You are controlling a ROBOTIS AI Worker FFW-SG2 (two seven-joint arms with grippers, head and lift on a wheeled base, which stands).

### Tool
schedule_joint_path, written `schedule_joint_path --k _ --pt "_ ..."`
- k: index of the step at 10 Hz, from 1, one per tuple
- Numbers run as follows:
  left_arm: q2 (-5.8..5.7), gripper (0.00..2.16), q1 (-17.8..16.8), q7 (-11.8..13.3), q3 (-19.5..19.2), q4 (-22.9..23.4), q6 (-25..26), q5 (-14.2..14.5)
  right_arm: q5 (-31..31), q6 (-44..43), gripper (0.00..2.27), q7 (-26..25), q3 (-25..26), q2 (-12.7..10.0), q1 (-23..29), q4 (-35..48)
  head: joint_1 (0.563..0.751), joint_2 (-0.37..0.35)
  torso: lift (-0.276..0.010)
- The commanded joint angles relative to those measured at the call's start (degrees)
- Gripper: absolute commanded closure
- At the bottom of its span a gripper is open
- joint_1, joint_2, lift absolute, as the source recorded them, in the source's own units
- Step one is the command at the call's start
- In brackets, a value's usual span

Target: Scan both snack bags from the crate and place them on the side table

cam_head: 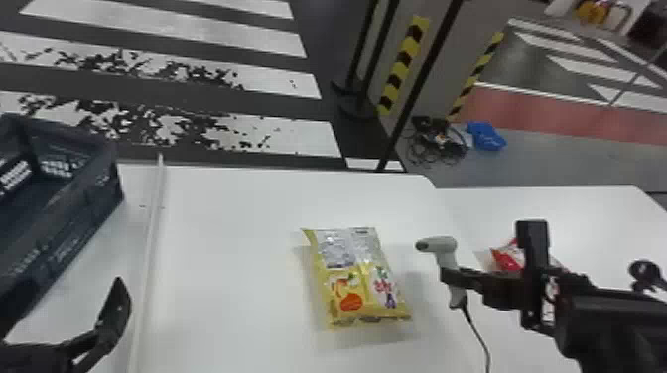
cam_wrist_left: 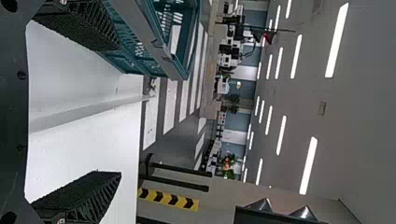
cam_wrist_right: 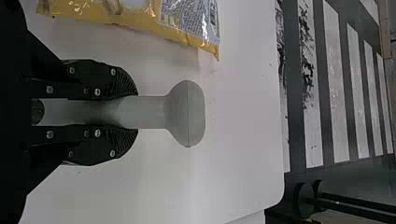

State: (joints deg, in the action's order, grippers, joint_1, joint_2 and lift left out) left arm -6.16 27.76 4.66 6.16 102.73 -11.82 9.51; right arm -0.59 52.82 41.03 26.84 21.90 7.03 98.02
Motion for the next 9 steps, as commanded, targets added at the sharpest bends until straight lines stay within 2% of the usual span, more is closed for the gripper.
schedule_joint_path --k 1,4,9 --pt "0.0 0.03 0.1 0.0 0.0 0.1 0.0 -0.1 -0.1 2.3 2.25 -0.1 -0.8 -1.1 0.0 3.0 0.695 -0.35 -0.095" --pt "0.09 0.03 0.2 0.1 0.0 0.1 0.0 0.0 -0.1 6.0 2.25 -0.1 -3.5 -2.7 -0.4 6.4 0.695 -0.35 -0.095" --pt "0.09 0.03 0.2 0.1 -0.1 0.0 0.0 0.0 -0.1 12.0 2.25 0.0 -6.8 -4.8 -1.8 11.4 0.695 -0.275 -0.095"
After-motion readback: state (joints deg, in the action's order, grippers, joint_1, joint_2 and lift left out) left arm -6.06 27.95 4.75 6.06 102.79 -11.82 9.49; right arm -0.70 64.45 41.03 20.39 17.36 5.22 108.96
